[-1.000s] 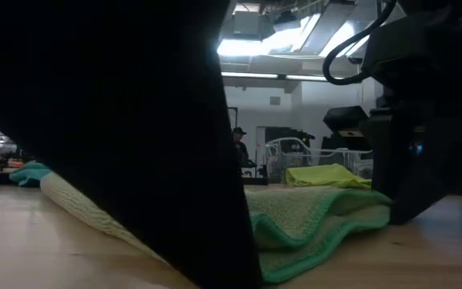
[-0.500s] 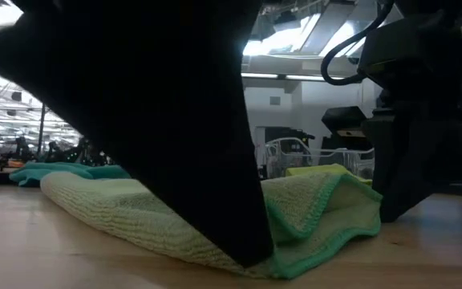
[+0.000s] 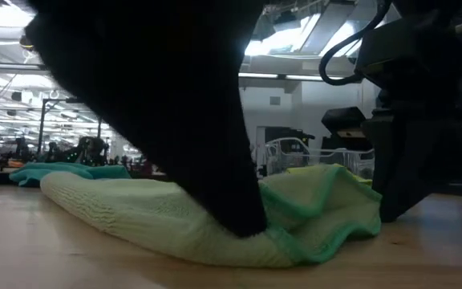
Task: Fold microfiber towels
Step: Fold the green microfiber towel
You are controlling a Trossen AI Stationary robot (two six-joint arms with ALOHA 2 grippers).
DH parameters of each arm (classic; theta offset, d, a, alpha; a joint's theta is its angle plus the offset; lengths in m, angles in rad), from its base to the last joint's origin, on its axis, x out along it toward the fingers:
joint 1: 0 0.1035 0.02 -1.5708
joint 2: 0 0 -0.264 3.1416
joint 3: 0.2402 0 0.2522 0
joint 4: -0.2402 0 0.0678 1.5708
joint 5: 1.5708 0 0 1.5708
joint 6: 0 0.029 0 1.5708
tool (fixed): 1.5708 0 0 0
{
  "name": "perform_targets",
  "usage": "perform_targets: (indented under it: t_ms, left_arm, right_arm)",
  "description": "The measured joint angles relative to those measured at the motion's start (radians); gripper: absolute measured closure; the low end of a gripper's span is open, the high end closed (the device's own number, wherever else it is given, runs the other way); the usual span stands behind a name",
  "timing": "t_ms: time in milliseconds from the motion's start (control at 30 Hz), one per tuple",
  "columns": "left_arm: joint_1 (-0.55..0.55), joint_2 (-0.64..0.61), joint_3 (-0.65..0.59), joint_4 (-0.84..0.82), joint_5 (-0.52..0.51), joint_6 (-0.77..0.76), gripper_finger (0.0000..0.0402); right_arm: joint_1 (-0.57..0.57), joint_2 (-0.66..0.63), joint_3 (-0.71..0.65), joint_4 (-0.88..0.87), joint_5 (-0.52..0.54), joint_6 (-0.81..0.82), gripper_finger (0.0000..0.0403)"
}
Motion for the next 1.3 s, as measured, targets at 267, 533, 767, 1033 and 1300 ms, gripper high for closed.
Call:
perform_targets:
  t_ms: [267, 533, 767, 1033, 1300]
  left_arm:
    - [0.000, -0.004, 0.057, -0.027, -0.028, 0.000, 0.0401]
    - [-0.009, -0.006, 0.162, -0.159, -0.114, 0.001, 0.0401]
    - [-0.012, -0.006, 0.215, -0.292, -0.123, -0.001, 0.0401]
    - [-0.011, -0.006, 0.217, -0.382, -0.125, -0.031, 0.0401]
    - [-0.011, -0.006, 0.218, -0.510, -0.119, -0.105, 0.0401]
  right_arm:
    - [0.002, -0.060, 0.090, -0.196, 0.032, -0.028, 0.0396]
    - [0.002, -0.076, 0.189, -0.328, 0.123, -0.092, 0.0396]
    - [0.001, -0.095, 0.234, -0.365, 0.200, -0.154, 0.0393]
    - [-0.023, -0.096, 0.247, -0.359, 0.275, -0.218, 0.0392]
    - [-0.087, -0.097, 0.259, -0.342, 0.285, -0.255, 0.0391]
